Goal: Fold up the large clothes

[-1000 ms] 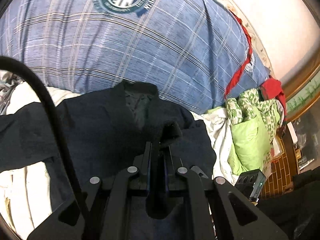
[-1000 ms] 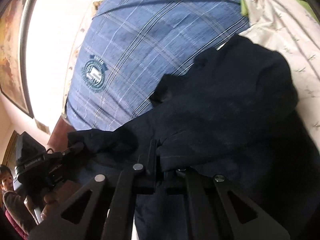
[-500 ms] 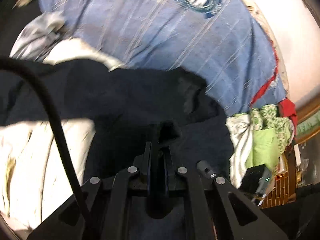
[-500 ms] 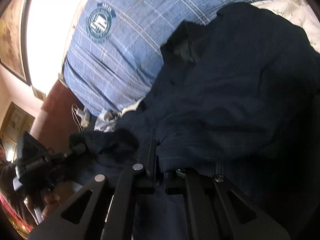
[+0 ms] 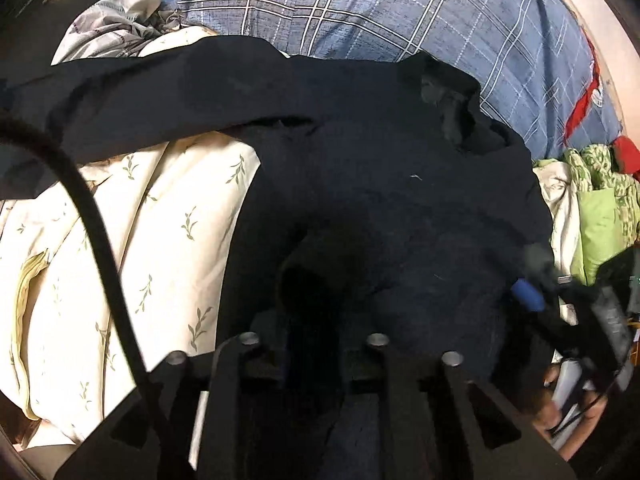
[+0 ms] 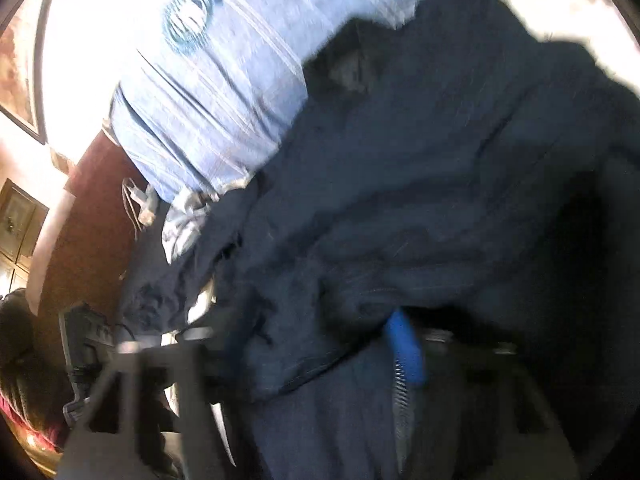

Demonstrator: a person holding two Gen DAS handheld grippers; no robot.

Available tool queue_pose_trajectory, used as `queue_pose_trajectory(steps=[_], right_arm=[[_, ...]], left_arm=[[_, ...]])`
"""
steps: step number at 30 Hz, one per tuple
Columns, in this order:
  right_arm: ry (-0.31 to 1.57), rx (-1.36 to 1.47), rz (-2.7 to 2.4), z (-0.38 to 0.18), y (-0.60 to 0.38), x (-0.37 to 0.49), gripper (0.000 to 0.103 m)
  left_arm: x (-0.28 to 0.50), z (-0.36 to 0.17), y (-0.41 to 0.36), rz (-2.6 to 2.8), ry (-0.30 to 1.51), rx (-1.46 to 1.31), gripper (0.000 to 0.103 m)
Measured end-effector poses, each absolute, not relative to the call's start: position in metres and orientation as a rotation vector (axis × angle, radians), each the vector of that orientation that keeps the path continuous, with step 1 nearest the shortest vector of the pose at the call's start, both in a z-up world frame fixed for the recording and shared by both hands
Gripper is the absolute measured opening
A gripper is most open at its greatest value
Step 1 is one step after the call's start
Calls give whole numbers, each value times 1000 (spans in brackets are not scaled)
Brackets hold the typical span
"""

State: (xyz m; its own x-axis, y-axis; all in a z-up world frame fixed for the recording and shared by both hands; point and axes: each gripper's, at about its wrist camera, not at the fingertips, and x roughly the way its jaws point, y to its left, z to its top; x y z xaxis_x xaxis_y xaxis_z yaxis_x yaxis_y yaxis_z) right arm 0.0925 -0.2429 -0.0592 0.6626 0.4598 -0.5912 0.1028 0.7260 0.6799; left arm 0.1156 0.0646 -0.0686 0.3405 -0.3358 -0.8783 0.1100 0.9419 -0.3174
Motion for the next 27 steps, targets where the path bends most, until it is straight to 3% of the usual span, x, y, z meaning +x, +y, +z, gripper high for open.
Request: queue_pose_trajectory(steps=[8, 9, 13, 16, 21, 25, 27], right_arm=[[794, 839, -64, -52, -352, 85, 69], [800, 842, -85, -55, -365, 91, 68], [854, 917, -68, -77, -391, 119, 44], [875, 954, -67, -91, -397, 125, 8], [792, 890, -110, -58, -393, 106, 6], [837, 812, -149, -63, -385, 117, 6], [876, 802, -168, -78, -383, 124, 7]], left_arm=[[111, -77, 76, -298, 1232, -259, 24], [110, -78, 77, -295, 1233, -264, 17], [106, -75, 74, -299, 1222, -259, 6], [103, -71, 75, -331, 1237, -303, 5], [93, -72, 77, -361, 1261, -328, 5], [92, -81, 67, -333, 1255, -256, 7], [92, -83, 68, -318, 1238, -251, 20]])
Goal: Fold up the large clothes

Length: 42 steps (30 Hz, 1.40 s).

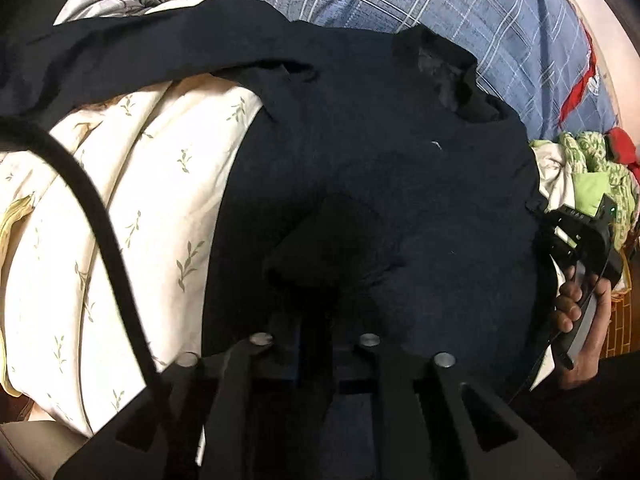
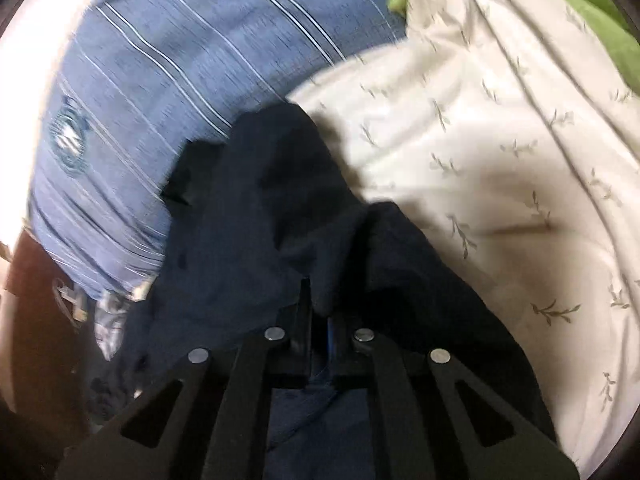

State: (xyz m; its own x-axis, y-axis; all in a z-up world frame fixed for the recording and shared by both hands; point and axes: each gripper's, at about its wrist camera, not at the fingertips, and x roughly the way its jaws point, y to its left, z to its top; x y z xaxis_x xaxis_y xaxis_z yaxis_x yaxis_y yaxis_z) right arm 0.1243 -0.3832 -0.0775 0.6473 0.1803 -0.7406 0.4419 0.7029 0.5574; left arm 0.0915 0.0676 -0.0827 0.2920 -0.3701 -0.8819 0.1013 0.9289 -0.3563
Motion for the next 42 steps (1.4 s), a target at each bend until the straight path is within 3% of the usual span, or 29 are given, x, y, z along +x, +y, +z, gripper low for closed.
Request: queue_pose_trajectory(steps=[1, 3, 4, 5, 6, 7, 8, 18, 28, 30, 35, 42], right_arm=[[884, 805, -167, -82, -384, 125, 9], [887, 816, -171, -83, -384, 121, 13], [882, 817, -171, -79, -383, 118, 20], [871, 808, -163, -71, -380, 115, 31], [848, 788, -157, -59, -375, 108, 39], [823, 764, -162, -47, -369, 101, 60], [794, 735, -169, -34, -362, 94, 71], [644, 583, 131, 46, -237, 88, 72], [720, 528, 334, 30, -124, 113, 72], [728, 496, 347, 28, -106, 116, 72], [750, 499, 378, 20, -86, 129, 72], [758, 486, 382, 16, -76, 131, 72]], left_arm=[[92, -84, 69, -322, 1210, -259, 23], [91, -81, 74, -338, 1200, -291, 45], [91, -77, 76, -344, 1189, -305, 54], [89, -72, 81, -345, 1170, -319, 71], [86, -64, 87, -344, 1137, -335, 81], [82, -56, 92, -343, 1110, -350, 83], [78, -50, 98, -347, 1087, -366, 83], [71, 11, 198, -139, 923, -488, 83], [106, 13, 373, 197, 839, -713, 78], [114, 11, 400, 261, 828, -717, 70], [139, -9, 424, 299, 875, -763, 55], [155, -20, 414, 346, 851, -726, 54]])
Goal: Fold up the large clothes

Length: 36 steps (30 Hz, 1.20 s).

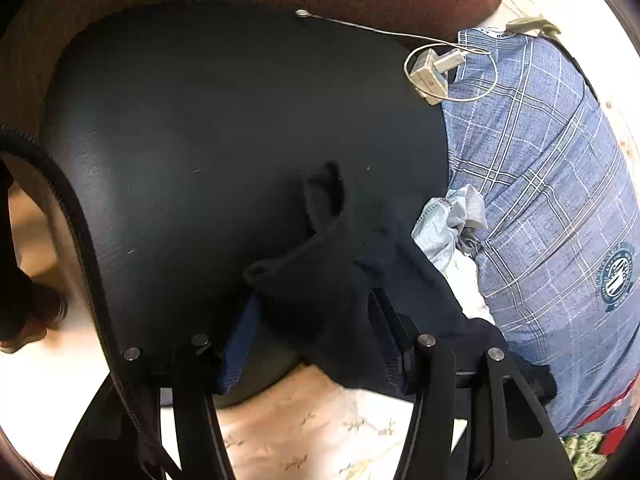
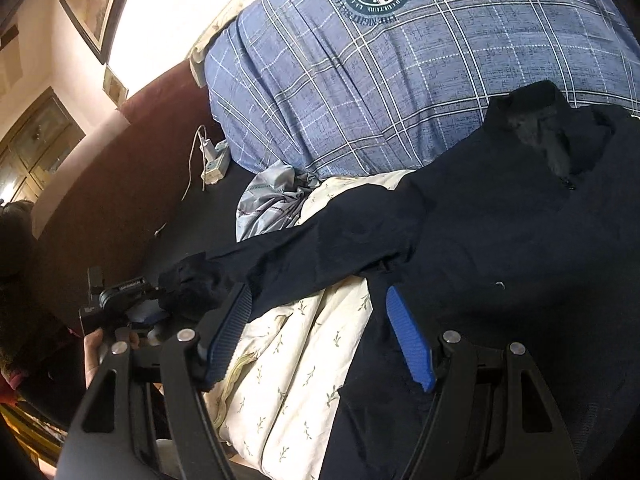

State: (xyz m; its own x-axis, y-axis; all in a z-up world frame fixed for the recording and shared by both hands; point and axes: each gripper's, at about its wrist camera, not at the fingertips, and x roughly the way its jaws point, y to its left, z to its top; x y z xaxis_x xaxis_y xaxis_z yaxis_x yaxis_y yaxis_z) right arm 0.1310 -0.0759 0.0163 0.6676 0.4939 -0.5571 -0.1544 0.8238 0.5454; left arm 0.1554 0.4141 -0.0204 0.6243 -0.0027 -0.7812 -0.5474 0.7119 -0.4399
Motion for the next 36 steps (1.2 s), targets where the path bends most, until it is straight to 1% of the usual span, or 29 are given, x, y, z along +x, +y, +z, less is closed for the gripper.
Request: queue_pose_trajectory(steps=[1, 2, 3, 4, 5, 6, 9, 11, 14, 18, 22, 23, 27, 29, 30, 32, 36], right_arm=[[761, 490, 382, 15, -76, 131, 72], [765, 493, 382, 14, -77, 131, 72], [766, 494, 381, 13, -77, 131, 72], [765, 494, 378, 13, -77, 132, 72], [764, 494, 378, 13, -77, 132, 72], [764, 495, 379, 12, -77, 132, 72], [769, 498, 377, 11, -77, 133, 72], [771, 500, 380, 10, -77, 133, 72], [765, 508, 396, 12, -77, 134, 72], [772, 548, 451, 19, -81, 137, 72], [767, 555, 480, 35, -89, 140, 72], [763, 564, 488, 39, -93, 141, 73], [745, 655, 528, 51, -117, 143, 75], [740, 713, 562, 54, -131, 145, 79], [737, 733, 569, 57, -136, 146, 79], [737, 757, 594, 64, -144, 150, 79], [740, 781, 646, 81, -154, 161, 80]], left_arm=[[158, -21, 412, 356, 847, -715, 51], [160, -22, 411, 367, 843, -704, 41], [163, -23, 411, 373, 846, -694, 28], [168, -26, 412, 382, 857, -685, 21], [170, -29, 414, 386, 856, -686, 18], [172, -29, 415, 377, 853, -697, 17], [176, -29, 413, 369, 847, -657, 10], [173, -23, 407, 339, 820, -633, 9], [161, 1, 388, 280, 732, -571, 8], [143, 46, 334, 177, 618, -406, 8], [133, 70, 275, 34, 586, -312, 8], [130, 75, 256, -4, 579, -287, 8], [121, 88, 197, -129, 563, -207, 9], [116, 90, 165, -180, 555, -156, 9], [113, 91, 146, -204, 550, -120, 9], [107, 89, 120, -228, 544, -62, 9], [104, 71, 66, -299, 587, 15, 9]])
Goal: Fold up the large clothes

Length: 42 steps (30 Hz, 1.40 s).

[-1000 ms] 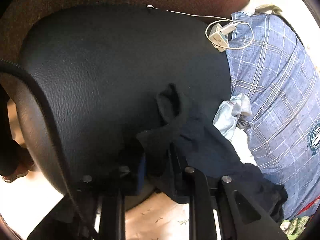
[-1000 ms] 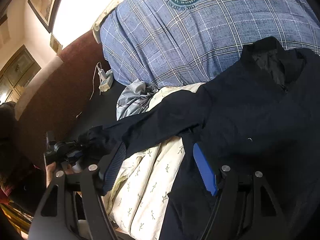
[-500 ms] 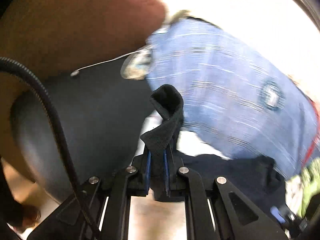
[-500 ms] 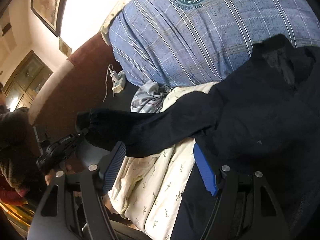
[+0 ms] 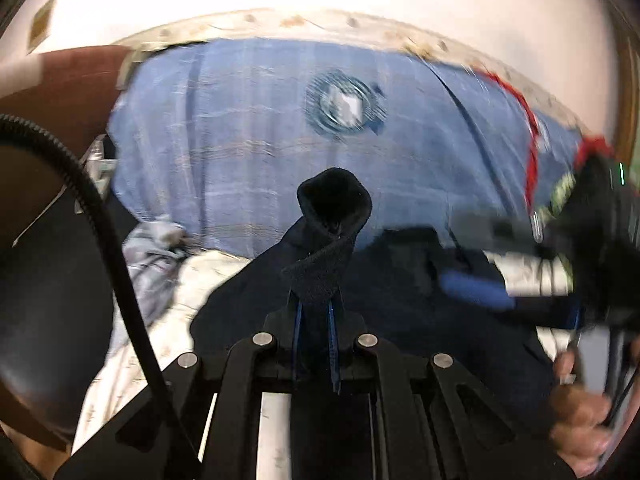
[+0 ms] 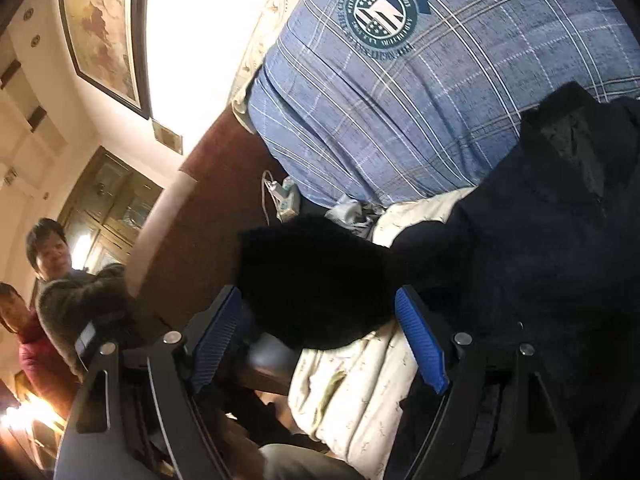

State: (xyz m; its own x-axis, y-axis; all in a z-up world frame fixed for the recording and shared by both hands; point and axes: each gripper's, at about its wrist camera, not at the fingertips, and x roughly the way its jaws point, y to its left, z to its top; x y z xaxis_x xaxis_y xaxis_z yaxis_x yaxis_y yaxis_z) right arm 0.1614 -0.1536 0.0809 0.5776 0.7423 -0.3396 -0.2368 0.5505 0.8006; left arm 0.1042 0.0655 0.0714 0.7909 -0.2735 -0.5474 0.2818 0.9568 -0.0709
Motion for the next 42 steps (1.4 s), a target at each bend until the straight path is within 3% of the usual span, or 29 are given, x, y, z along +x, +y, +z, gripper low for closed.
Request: queue_pose_trajectory(steps=[7, 9, 12, 14, 16, 20, 22, 24, 27, 30, 37, 42], right_arm=[[863, 786, 591, 58, -169, 184, 80], [893, 790, 581, 45, -172, 186, 76], [950, 791, 581, 28, -174, 190, 50], [972, 763, 575, 22, -176, 188, 22], [969, 765, 577, 21, -184, 183, 13], [904, 781, 576, 35, -207, 167, 11], [865, 801, 570, 42, -220, 158, 11], [820, 830, 556, 48, -238, 149, 11], [780, 869, 518, 49, -262, 141, 10], [748, 912, 492, 46, -281, 130, 10], [724, 966, 503, 44, -293, 125, 10], [722, 953, 506, 47, -291, 122, 10]], left_arm=[[96, 27, 2, -359, 653, 146, 9], [93, 16, -9, -375, 663, 176, 9], [85, 6, -23, -373, 657, 233, 9], [82, 3, -28, -375, 653, 256, 9], [79, 3, -34, -393, 649, 260, 9], [70, 19, -47, -468, 624, 233, 11], [64, 31, -48, -550, 625, 188, 25], [60, 36, -41, -628, 632, 115, 63], [57, 38, -14, -707, 654, -15, 88], [79, 18, 36, -653, 744, -207, 91], [163, -106, 132, -421, 1069, -758, 88], [179, -132, 144, -395, 1069, -936, 86]])
